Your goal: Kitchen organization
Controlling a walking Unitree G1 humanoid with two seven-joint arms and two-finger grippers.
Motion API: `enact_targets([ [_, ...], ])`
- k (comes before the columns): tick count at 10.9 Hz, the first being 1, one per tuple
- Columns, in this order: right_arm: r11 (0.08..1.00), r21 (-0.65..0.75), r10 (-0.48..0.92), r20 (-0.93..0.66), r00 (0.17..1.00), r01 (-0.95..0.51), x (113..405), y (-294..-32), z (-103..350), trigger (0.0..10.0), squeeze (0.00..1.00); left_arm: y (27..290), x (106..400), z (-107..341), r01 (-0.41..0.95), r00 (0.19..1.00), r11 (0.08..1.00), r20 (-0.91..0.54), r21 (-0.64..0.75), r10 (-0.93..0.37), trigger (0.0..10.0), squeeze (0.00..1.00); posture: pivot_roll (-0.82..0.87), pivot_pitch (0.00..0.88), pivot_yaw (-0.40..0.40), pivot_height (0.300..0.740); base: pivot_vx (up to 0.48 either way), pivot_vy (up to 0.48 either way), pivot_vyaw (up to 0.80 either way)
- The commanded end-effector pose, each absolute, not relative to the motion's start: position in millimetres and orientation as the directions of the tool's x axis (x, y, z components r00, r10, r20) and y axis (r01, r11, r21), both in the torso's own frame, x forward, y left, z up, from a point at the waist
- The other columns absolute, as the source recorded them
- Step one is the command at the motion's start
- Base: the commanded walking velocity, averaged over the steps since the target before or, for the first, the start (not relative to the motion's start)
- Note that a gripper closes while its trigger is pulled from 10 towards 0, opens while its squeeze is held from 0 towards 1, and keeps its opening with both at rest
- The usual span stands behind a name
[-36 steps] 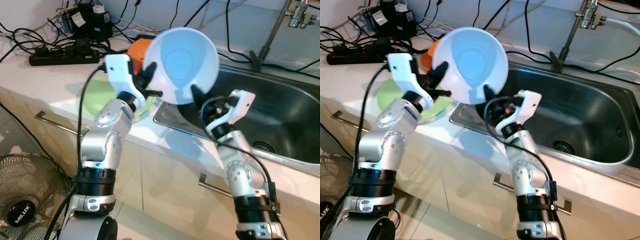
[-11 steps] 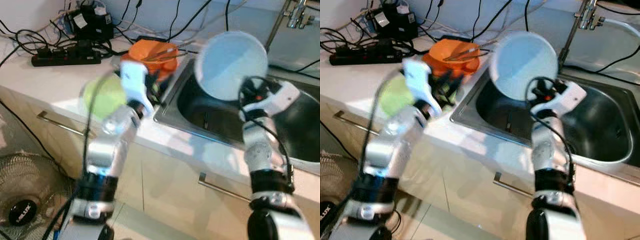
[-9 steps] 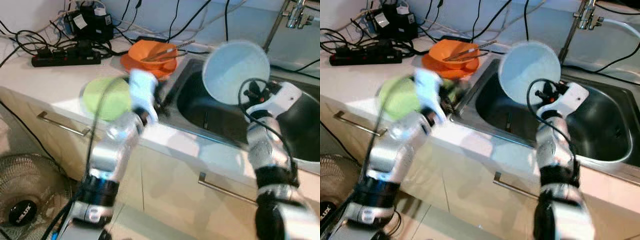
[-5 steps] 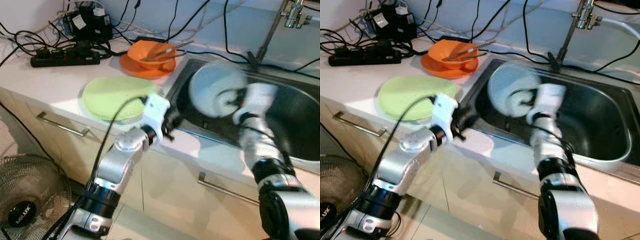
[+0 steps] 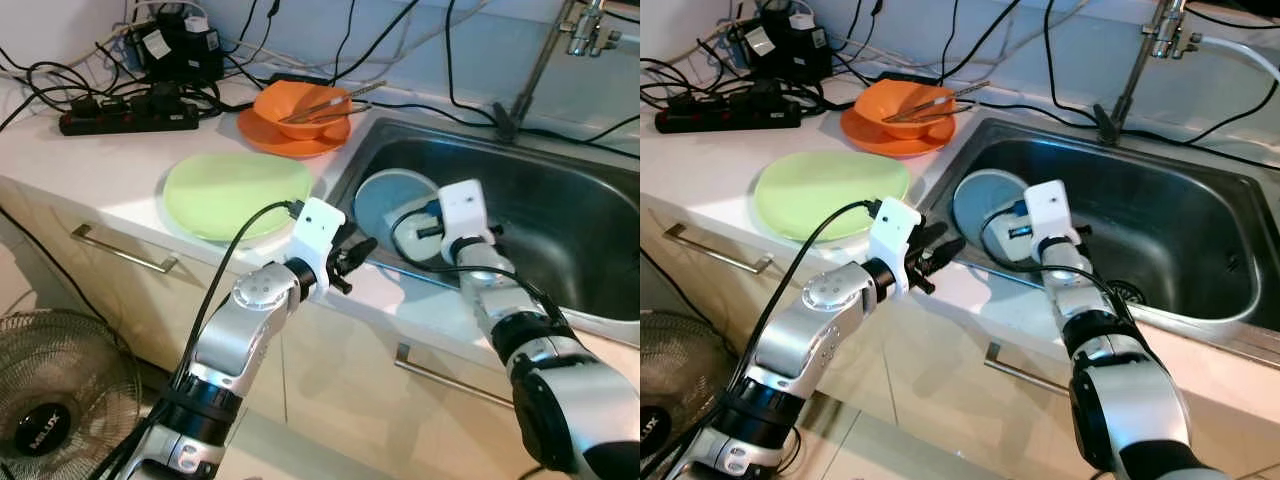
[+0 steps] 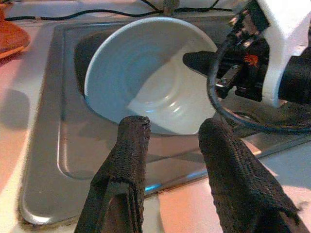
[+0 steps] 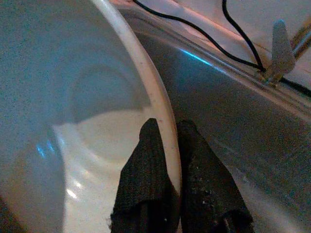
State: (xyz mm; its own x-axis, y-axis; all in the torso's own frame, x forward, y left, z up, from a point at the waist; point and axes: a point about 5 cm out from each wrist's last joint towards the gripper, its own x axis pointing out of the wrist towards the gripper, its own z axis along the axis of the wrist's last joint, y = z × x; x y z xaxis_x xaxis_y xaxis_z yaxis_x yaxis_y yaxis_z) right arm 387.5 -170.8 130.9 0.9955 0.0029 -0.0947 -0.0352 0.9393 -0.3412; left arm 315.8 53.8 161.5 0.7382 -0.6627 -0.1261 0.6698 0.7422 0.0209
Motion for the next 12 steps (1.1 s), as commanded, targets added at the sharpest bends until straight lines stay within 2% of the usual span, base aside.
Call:
enact_targets([
  [1, 0.925, -0.375, 0.023, -0.104, 0.994, -0.06, 390, -164, 133, 10.0, 0.0, 53, 313, 163, 0.68, 0.73, 0.733, -0.13, 0.031, -0.671, 10.0, 0.0, 0.22, 0.014, -0.029, 0.74, 0.0, 0.0, 0.0],
  [6, 0.883, -0.461, 0.004, -0.187, 0.982, -0.092, 388, -167, 123, 10.0, 0.0, 51, 311, 161, 0.69, 0.719, 0.723, -0.153, 0.035, -0.678, 10.0, 0.0, 0.21, 0.015, -0.027, 0.74, 0.0, 0.0, 0.0],
  [7, 0.88, -0.461, 0.02, -0.197, 0.98, -0.11, 388, -165, 123, 10.0, 0.05, 51, 310, 160, 0.692, 0.716, 0.721, -0.157, 0.034, -0.68, 10.0, 0.0, 0.22, 0.013, -0.027, 0.74, 0.0, 0.0, 0.0],
  [8, 0.879, -0.459, 0.039, -0.208, 0.977, -0.133, 388, -163, 123, 10.0, 1.0, 51, 310, 160, 0.694, 0.714, 0.719, -0.16, 0.033, -0.682, 10.0, 0.0, 0.22, 0.014, -0.026, 0.74, 0.0, 0.0, 0.0],
  [9, 0.872, -0.467, 0.045, -0.219, 0.975, -0.145, 388, -161, 122, 10.0, 0.95, 51, 310, 160, 0.696, 0.712, 0.717, -0.161, 0.031, -0.684, 10.0, 0.0, 0.22, 0.014, -0.028, 0.74, 0.0, 0.0, 0.0],
  [10, 0.872, -0.466, 0.045, -0.225, 0.973, -0.148, 388, -160, 122, 10.0, 0.0, 51, 310, 160, 0.698, 0.71, 0.716, -0.162, 0.031, -0.685, 10.0, 0.0, 0.22, 0.014, -0.028, 0.74, 0.0, 0.0, 0.0],
  [12, 0.874, -0.463, 0.047, -0.229, 0.972, -0.151, 389, -160, 122, 10.0, 0.0, 51, 310, 159, 0.7, 0.708, 0.713, -0.164, 0.031, -0.687, 10.0, 0.0, 0.22, 0.01, -0.028, 0.74, 0.0, 0.0, 0.0],
])
